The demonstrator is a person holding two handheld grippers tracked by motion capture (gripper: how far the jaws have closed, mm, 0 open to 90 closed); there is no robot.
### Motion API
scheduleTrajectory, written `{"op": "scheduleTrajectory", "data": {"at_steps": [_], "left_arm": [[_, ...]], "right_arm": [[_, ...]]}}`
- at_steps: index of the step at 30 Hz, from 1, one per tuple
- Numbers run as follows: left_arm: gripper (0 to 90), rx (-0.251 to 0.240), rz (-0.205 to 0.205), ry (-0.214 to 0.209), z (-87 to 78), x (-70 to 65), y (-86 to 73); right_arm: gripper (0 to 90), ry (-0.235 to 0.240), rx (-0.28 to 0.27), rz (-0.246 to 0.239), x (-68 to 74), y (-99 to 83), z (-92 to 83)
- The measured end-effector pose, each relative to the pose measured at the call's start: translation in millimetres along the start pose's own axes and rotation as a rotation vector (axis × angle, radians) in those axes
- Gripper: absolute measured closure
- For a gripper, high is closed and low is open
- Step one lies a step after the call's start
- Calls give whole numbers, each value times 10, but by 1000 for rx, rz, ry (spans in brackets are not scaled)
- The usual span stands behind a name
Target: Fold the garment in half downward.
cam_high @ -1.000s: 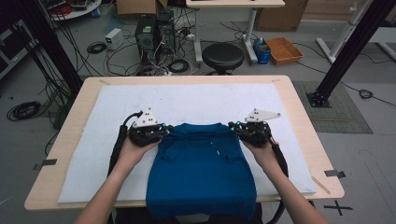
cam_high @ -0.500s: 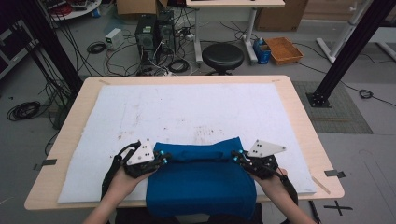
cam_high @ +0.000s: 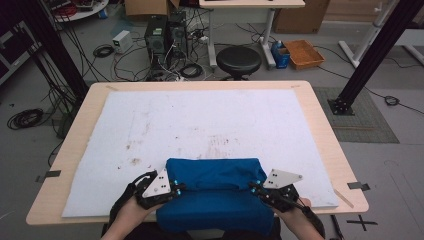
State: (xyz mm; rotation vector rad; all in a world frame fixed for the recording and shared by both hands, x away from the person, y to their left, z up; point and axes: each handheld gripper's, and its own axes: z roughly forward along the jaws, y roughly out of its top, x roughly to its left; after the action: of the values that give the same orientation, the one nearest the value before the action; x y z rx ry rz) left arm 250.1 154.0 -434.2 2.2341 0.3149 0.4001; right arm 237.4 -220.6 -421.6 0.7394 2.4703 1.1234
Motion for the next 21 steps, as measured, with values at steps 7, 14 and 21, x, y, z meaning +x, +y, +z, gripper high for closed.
{"op": "scheduleTrajectory", "data": {"at_steps": [7, 14, 21], "left_arm": [[649, -11, -29, 6, -36, -46, -13], [584, -75, -164, 154, -86, 227, 19], [530, -79, -335, 196, -31, 468, -77]], "right_arm": [[855, -29, -36, 11, -44, 7, -96], [744, -77, -43, 205, -394, 48, -18], [884, -54, 15, 285, -478, -40, 156]]}}
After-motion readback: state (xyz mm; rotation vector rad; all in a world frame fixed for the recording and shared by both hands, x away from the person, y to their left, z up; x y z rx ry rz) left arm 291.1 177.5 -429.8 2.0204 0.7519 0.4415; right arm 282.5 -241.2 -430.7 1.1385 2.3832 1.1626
